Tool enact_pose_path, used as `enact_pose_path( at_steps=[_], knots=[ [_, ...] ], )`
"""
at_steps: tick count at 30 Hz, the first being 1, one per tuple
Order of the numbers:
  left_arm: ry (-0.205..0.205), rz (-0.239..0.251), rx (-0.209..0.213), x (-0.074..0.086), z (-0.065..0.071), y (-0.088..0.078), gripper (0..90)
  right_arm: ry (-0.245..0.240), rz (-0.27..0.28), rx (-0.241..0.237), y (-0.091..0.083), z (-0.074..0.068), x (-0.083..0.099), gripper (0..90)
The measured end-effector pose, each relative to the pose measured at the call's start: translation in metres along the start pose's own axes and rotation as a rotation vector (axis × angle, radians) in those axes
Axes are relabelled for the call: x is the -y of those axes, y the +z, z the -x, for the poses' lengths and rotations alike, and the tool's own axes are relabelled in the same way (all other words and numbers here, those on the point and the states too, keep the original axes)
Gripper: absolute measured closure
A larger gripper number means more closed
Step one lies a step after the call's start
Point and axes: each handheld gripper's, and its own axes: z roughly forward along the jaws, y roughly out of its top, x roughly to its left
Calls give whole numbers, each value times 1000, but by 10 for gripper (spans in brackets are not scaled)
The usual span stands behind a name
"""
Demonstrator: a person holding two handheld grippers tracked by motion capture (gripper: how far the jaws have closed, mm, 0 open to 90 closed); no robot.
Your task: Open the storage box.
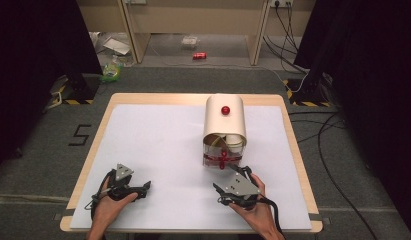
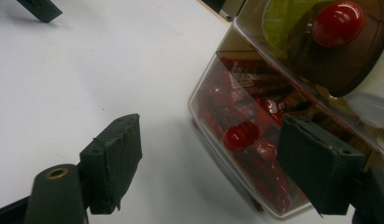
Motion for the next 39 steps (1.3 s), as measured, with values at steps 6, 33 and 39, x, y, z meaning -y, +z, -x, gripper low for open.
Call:
enact_pose_path(
  at_steps=[6, 33, 39],
  knots=[
    [0, 0, 0, 0, 0, 0, 110, -32, -1, 0, 4, -1, -3, 239],
    [-2, 1, 2, 0, 0, 0, 111, -209, -18, 52, 28, -7, -13, 260],
    [-1, 1, 2, 0, 0, 0, 111, -237, -33, 66, 32, -6, -11, 254]
  ],
)
